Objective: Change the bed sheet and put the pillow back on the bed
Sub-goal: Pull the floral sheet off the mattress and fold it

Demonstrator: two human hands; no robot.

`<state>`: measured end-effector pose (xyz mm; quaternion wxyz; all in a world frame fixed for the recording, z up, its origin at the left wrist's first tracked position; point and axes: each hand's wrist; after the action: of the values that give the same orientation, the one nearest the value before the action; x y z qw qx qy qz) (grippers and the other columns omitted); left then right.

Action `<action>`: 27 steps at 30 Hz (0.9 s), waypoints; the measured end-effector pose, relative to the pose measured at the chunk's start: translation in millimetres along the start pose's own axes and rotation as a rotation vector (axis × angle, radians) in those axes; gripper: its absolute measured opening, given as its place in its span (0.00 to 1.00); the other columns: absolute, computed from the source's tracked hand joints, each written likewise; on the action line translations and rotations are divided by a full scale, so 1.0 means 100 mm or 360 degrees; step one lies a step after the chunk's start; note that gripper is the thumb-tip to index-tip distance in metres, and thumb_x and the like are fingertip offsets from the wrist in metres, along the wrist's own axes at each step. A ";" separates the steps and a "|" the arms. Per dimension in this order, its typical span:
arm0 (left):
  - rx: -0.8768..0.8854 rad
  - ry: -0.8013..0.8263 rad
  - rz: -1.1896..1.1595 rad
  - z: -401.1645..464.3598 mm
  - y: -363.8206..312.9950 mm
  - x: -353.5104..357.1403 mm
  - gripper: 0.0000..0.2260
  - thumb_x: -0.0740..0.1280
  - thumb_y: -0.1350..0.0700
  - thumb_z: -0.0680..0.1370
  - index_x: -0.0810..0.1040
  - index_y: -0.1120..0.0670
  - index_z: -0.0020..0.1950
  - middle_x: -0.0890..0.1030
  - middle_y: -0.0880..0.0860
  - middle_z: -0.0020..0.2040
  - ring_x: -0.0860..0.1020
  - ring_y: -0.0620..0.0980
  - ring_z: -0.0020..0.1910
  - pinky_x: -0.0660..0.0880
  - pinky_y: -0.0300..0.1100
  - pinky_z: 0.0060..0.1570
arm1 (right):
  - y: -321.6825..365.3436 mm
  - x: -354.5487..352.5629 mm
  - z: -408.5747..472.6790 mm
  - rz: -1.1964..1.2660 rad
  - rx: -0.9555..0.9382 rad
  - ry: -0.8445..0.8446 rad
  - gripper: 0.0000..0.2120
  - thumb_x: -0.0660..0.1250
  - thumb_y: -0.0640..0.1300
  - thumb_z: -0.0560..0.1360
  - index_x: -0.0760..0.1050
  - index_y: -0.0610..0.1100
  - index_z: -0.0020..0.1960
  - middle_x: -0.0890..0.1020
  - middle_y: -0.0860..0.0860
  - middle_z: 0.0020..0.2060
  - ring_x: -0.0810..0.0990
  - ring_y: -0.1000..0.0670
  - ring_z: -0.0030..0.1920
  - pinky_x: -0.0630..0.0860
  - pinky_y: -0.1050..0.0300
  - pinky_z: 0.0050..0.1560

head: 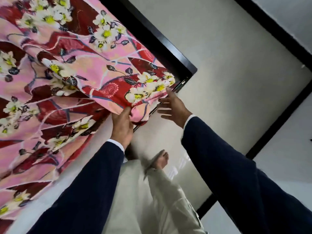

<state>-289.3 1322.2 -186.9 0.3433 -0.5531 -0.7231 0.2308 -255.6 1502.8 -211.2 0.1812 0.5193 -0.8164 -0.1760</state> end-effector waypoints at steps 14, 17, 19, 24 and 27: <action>-0.0471 0.0376 0.0003 0.37 0.27 0.82 0.44 0.73 0.26 0.62 0.73 0.51 0.69 0.79 0.53 0.66 0.76 0.57 0.66 0.73 0.59 0.61 | 1.06 -0.59 0.24 0.0073 -0.0592 0.0390 0.10 0.63 0.43 0.82 0.78 0.38 0.57 0.83 0.46 0.51 0.82 0.47 0.51 0.80 0.55 0.52; -0.0419 0.0433 -0.0049 0.44 0.16 1.34 0.38 0.73 0.29 0.65 0.77 0.51 0.67 0.80 0.54 0.65 0.78 0.56 0.63 0.75 0.54 0.60 | 1.02 -0.72 0.23 -0.0503 -0.0472 0.0477 0.16 0.68 0.47 0.79 0.76 0.33 0.52 0.82 0.42 0.48 0.79 0.47 0.50 0.75 0.48 0.56; -0.0395 0.0236 -0.0217 0.57 -0.03 1.62 0.28 0.74 0.39 0.70 0.81 0.56 0.62 0.82 0.59 0.60 0.82 0.55 0.55 0.79 0.48 0.55 | 1.05 -0.68 0.29 -0.0845 -0.0394 0.0608 0.28 0.68 0.56 0.75 0.73 0.27 0.49 0.78 0.32 0.44 0.75 0.47 0.46 0.74 0.43 0.52; -0.0474 -0.0158 -0.0158 1.07 -0.20 1.82 0.15 0.72 0.60 0.71 0.81 0.67 0.55 0.84 0.63 0.50 0.83 0.58 0.41 0.81 0.47 0.41 | 1.49 -0.63 0.61 -0.1152 -0.0238 0.0747 0.09 0.69 0.39 0.79 0.76 0.40 0.40 0.76 0.48 0.36 0.73 0.54 0.37 0.71 0.59 0.39; -0.0439 -0.0173 -0.0231 1.15 -0.28 1.87 0.06 0.63 0.64 0.77 0.78 0.61 0.43 0.83 0.56 0.36 0.83 0.53 0.33 0.81 0.44 0.35 | 1.67 -0.81 0.94 -0.0826 0.0128 0.0533 0.13 0.62 0.35 0.80 0.77 0.35 0.62 0.83 0.39 0.54 0.82 0.46 0.49 0.78 0.58 0.47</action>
<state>-422.5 1498.7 -197.5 0.2403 -0.5280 -0.8035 0.1335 -399.4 1652.9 -222.6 0.2416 0.7390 -0.6215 -0.0960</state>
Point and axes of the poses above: each hand's wrist, its own z-axis towards the middle knuckle, its own x-axis out of the palm, y = z × x
